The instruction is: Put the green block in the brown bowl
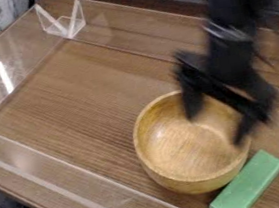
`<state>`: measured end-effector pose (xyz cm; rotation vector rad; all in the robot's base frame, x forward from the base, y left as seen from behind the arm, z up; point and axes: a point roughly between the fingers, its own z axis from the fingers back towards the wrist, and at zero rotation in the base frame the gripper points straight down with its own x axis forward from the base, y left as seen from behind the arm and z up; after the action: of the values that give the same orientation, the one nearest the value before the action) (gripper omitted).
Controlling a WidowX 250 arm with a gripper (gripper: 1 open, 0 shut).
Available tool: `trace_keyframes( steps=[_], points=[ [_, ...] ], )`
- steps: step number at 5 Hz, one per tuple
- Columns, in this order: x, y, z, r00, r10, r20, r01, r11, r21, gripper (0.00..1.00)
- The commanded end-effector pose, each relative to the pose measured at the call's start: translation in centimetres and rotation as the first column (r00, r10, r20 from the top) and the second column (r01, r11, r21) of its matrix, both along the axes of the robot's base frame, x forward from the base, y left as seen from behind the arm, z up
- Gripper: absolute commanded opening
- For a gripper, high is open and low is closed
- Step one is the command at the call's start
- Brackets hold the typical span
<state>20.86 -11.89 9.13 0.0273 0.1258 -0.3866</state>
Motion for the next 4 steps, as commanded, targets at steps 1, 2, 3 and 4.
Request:
trace_keyframes(
  steps=[1,2,3,4],
  points=[
    [-1.2,-3.2,0.2,0.995,-0.028,0.096,0.03,0.999,-0.023,1.0],
    [-1.7,-3.4,-1.3,0.991,-0.048,0.128,0.053,0.998,-0.035,1.0],
    [-1.7,-2.8,-1.7,0.989,-0.059,0.138,0.064,0.997,-0.035,1.0],
    [-1.6,-2.4,-1.9,0.988,-0.061,0.139,0.067,0.997,-0.039,1.0]
  ],
)
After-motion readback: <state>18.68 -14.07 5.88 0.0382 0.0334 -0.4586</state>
